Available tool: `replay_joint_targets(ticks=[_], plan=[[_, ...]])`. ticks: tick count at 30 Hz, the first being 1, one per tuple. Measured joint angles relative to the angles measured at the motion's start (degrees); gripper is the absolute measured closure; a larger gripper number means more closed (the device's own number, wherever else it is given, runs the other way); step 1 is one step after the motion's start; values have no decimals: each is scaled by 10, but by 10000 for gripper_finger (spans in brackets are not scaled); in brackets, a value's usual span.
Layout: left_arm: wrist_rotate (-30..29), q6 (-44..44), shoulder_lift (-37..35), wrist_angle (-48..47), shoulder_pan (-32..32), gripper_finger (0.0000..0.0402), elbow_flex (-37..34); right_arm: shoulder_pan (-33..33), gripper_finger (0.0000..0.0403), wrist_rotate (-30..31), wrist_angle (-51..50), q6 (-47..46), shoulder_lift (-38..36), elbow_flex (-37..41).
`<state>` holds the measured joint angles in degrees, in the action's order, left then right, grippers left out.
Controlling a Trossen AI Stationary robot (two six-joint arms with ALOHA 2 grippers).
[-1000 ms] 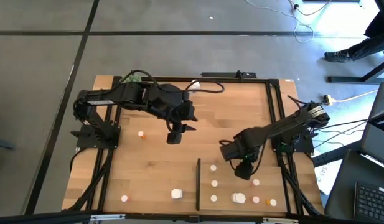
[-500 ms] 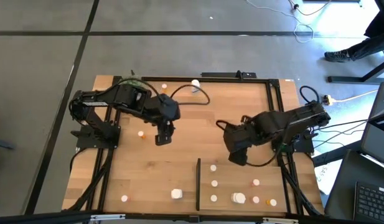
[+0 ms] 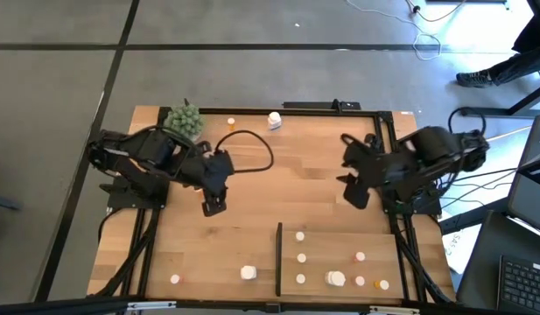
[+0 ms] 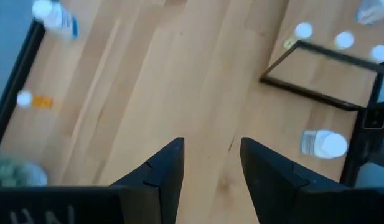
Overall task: Pick and place medicine bottles onto shelf by color
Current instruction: Put the bottom orange pill bottle on the shelf aligned with the other orange pill bottle
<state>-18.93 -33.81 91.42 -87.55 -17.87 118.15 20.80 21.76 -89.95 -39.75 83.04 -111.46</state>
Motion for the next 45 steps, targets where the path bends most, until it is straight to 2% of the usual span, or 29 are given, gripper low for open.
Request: replay_joint_targets(ticks=[2,12,18,25,31,40,45], plan=[[0,-41,-2,-28,-10,250,-1,0,211,7,2,11,-11,0],[1,-158,-7,-25,-16,250,-39,1,211,-8,20,71,-21,0],[13,-215,-62,-25,5,250,-140,1,211,-22,25,107,-35,0],[49,-347,-145,-25,50,250,-271,0,211,-24,36,183,-57,0],[76,-460,-180,-24,106,250,-352,-1,211,-30,57,276,-57,0],[167,-465,-187,-1,191,250,-483,-75,211,-102,97,356,-57,0],[170,-399,-186,82,220,250,-561,-120,211,-113,107,356,-57,0]])
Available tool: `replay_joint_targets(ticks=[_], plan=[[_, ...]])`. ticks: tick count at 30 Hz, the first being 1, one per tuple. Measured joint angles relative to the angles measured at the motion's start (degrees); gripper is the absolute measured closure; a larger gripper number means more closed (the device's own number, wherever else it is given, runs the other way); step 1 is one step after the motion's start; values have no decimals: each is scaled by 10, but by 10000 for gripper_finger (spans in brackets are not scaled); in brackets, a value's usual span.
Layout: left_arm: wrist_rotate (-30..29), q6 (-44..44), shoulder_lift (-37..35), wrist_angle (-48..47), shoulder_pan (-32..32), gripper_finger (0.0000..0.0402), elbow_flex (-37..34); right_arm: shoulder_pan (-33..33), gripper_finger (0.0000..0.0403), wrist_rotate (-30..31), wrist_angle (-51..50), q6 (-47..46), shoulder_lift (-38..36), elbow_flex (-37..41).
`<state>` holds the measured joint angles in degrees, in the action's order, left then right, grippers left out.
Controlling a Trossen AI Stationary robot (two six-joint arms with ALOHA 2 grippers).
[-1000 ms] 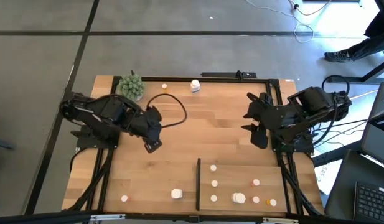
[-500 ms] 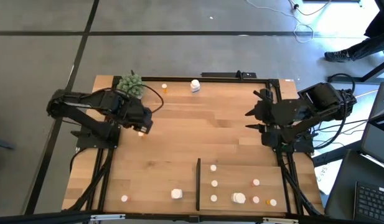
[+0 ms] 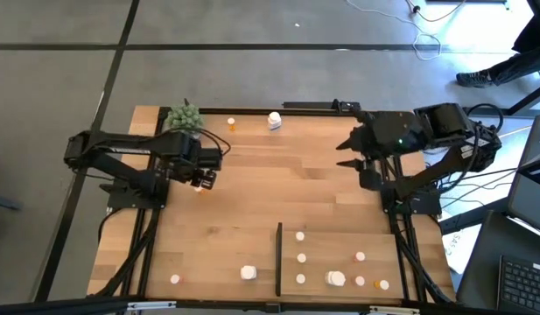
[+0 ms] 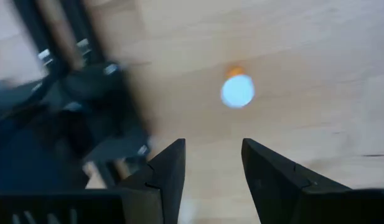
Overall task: Pick and place medicine bottles onto shelf by color
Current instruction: Put the bottom orange pill bottle on the shelf aligned with the other orange pill bottle
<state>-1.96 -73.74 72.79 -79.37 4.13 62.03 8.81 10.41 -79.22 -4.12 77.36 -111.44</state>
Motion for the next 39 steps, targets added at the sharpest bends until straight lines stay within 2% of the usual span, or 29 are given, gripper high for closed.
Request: replay_joint_targets(ticks=[5,12,26,33,36,39], plan=[[5,53,0,114,24,250,-65,-25,211,0,30,-11,0,0],[4,53,0,176,35,250,-143,-42,211,0,57,-16,0,0],[-8,114,-6,197,32,250,-149,-78,211,-1,62,-31,0,0],[-94,89,-100,158,-48,250,-108,-78,211,-7,60,-34,0,0],[-150,34,-154,160,-115,250,-114,-78,211,-27,60,-33,0,0],[-233,-13,-191,174,-197,250,-127,-78,211,-30,60,-32,0,0]])
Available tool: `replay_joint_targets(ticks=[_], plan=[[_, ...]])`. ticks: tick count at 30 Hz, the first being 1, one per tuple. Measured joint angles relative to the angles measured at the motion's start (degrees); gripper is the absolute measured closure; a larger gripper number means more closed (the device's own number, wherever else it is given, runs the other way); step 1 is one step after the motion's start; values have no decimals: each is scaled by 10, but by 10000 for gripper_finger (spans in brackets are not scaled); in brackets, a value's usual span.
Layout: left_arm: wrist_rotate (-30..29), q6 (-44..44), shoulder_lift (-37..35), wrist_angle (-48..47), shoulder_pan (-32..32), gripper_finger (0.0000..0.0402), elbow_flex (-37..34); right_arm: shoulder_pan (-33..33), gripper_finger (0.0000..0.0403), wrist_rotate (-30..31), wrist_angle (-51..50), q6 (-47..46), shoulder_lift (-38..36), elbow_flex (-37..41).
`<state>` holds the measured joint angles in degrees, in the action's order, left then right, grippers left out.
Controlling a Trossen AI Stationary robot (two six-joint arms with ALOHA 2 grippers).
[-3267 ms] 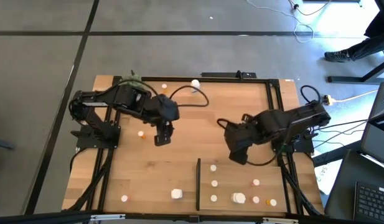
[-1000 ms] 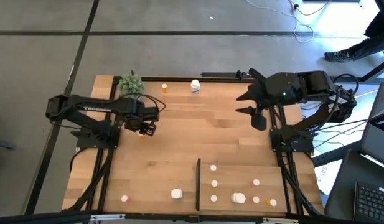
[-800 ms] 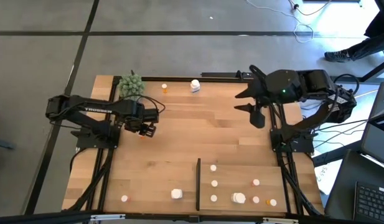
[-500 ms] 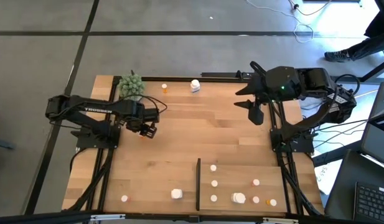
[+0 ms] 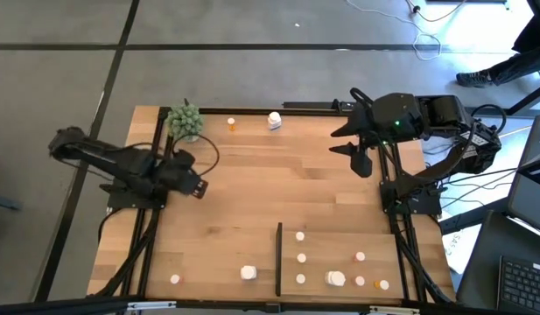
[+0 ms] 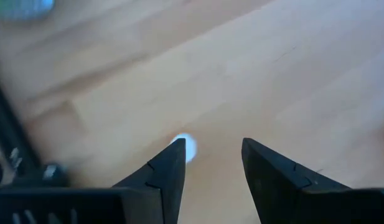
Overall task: Pick and place medicine bottles onto shelf by color
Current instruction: Put the bottom orange pill bottle on the shelf aligned with the other orange pill bottle
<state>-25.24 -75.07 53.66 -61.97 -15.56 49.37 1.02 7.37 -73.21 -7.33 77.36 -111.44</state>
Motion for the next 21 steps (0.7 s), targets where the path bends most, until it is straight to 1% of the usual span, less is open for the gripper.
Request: replay_joint_targets(ticks=[3,6,9,12,14,17,21], plan=[[-64,-11,-9,34,-68,250,-20,0,211,1,0,1,0,0],[-86,-37,-2,73,-122,250,-44,0,211,1,0,2,0,0],[-114,-91,19,115,-168,250,-74,0,211,1,1,2,0,0],[-157,-169,43,123,-213,250,-93,0,211,1,1,4,0,0],[-167,-218,62,122,-243,250,-103,0,211,1,1,6,0,0],[-168,-291,103,121,-283,250,-112,0,211,1,2,16,0,0],[-168,-365,152,113,-336,250,-117,0,211,1,2,18,0,0]])
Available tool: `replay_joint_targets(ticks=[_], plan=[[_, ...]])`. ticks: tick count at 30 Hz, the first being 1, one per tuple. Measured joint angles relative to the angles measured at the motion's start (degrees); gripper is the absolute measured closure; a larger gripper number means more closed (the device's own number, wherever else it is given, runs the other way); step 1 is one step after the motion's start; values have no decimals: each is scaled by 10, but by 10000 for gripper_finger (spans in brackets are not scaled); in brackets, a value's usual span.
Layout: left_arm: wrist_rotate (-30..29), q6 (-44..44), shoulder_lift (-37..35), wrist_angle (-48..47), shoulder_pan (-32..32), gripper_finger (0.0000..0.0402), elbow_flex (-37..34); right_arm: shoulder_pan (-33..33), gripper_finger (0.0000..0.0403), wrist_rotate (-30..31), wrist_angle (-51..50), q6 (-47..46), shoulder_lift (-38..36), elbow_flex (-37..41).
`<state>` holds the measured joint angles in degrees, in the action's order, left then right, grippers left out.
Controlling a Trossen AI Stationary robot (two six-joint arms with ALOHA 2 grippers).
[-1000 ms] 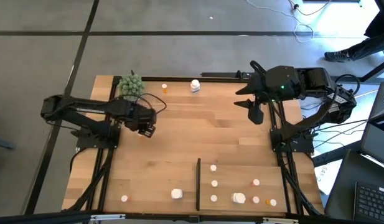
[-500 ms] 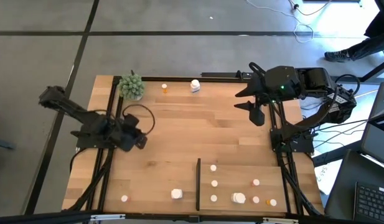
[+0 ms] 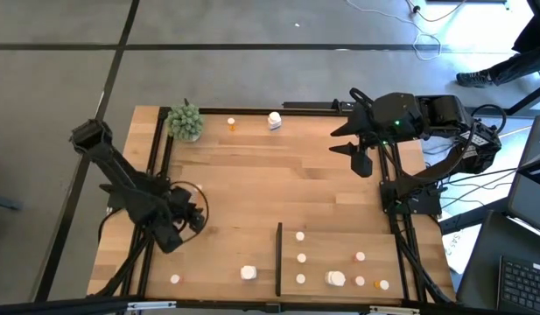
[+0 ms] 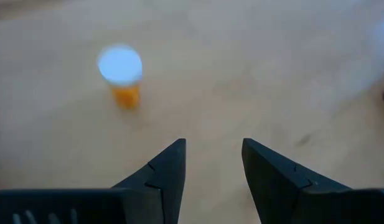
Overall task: Pick and place medicine bottles onto shelf by color
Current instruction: Put the bottom orange pill bottle on the shelf aligned with the other orange pill bottle
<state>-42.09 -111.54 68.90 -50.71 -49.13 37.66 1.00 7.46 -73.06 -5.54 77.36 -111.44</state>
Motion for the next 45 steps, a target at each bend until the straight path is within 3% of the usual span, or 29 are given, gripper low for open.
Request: replay_joint_targets(ticks=[9,24,45], plan=[[-2,-58,97,32,-46,250,-48,0,211,5,0,1,0,0],[-74,-49,98,139,5,250,-168,0,211,5,25,-4,0,0],[-109,-38,98,176,42,250,-195,-34,211,5,43,-4,0,0]])
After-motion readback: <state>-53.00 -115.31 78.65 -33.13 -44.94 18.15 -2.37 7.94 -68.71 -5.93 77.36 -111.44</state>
